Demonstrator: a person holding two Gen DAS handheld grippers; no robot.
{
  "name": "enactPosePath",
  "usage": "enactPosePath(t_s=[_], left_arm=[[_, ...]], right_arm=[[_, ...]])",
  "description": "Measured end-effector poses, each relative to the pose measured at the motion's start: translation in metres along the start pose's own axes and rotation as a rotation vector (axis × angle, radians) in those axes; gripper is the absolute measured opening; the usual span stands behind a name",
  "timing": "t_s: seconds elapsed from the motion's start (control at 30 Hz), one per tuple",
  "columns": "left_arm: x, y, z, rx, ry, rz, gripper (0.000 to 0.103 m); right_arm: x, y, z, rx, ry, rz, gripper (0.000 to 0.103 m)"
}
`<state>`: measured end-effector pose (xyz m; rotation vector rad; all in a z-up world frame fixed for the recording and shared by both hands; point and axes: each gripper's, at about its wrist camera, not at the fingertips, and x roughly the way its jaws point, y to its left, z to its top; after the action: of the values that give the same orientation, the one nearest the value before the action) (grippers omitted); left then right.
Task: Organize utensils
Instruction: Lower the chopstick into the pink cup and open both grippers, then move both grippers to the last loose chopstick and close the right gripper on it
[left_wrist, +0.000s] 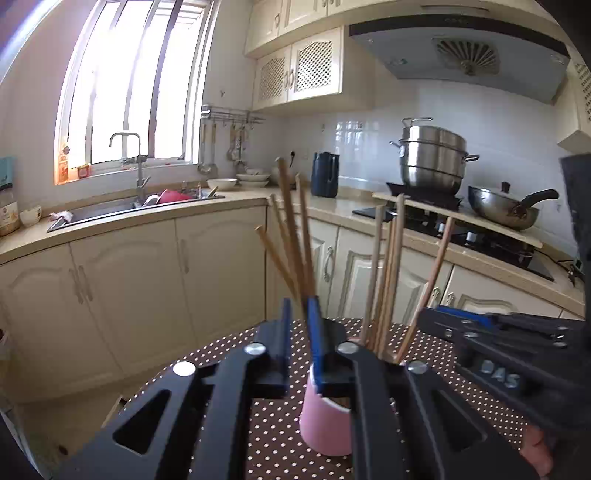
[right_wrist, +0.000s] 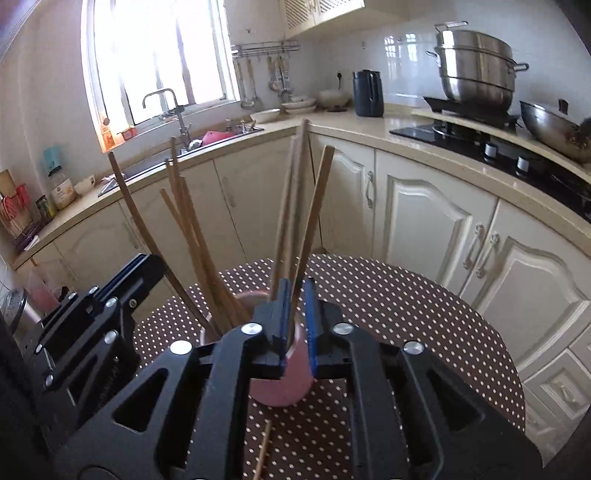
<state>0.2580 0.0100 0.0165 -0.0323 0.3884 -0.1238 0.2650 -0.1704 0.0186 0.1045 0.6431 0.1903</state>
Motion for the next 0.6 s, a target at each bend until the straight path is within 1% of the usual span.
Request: enactPosePath(t_s=[0.03,0.07,0.1,0.13,0.23,0.3,0.33,0.4,0.47,0.6], left_arm=[[-0.001,0.002,-0.001,-0.004,0.003,0.003,0.028],[-0.001,0.005,-0.002,-0.009,0.006,-0.002,0.029],[-0.002,0.006,-0.003,-0.01,0.01,-0.004,0.029],[-0.003,0.006,-0.004,-0.005,0.015,0.003,0.029],[-0.005,0.006,-0.005,0.007,0.022,0.022,0.031],[-0.01,0.006,-0.006,0.007,0.022,0.008,0.034],[-0.013,0.005,-0.006,0.012,0.021,0.007,0.037],[-0.02,0.001,-0.008,0.036,0.008,0.026,0.04],[-0.029,-0.001,-0.01,0.047,-0.005,0.032,0.043],[-0.045,-0.005,-0.015,0.055,-0.012,0.033,0.044]], right_arm=[[-0.002,-0.002,-0.001,0.007,-0.007,-0.009,0.052],[-0.005,-0.004,-0.003,0.013,-0.021,-0.021,0.07],[-0.011,-0.006,-0.005,0.016,-0.045,-0.049,0.07],[-0.014,-0.005,-0.005,0.012,-0.047,-0.062,0.07],[-0.019,-0.007,-0.007,0.02,-0.036,-0.061,0.07],[-0.024,-0.006,-0.009,0.015,-0.037,-0.067,0.073],[-0.026,-0.006,-0.01,0.011,-0.041,-0.07,0.076],[-0.032,-0.006,-0.012,0.008,-0.051,-0.08,0.079],[-0.038,-0.006,-0.014,0.019,-0.054,-0.086,0.087],[-0.05,-0.011,-0.021,0.067,-0.052,-0.073,0.09]])
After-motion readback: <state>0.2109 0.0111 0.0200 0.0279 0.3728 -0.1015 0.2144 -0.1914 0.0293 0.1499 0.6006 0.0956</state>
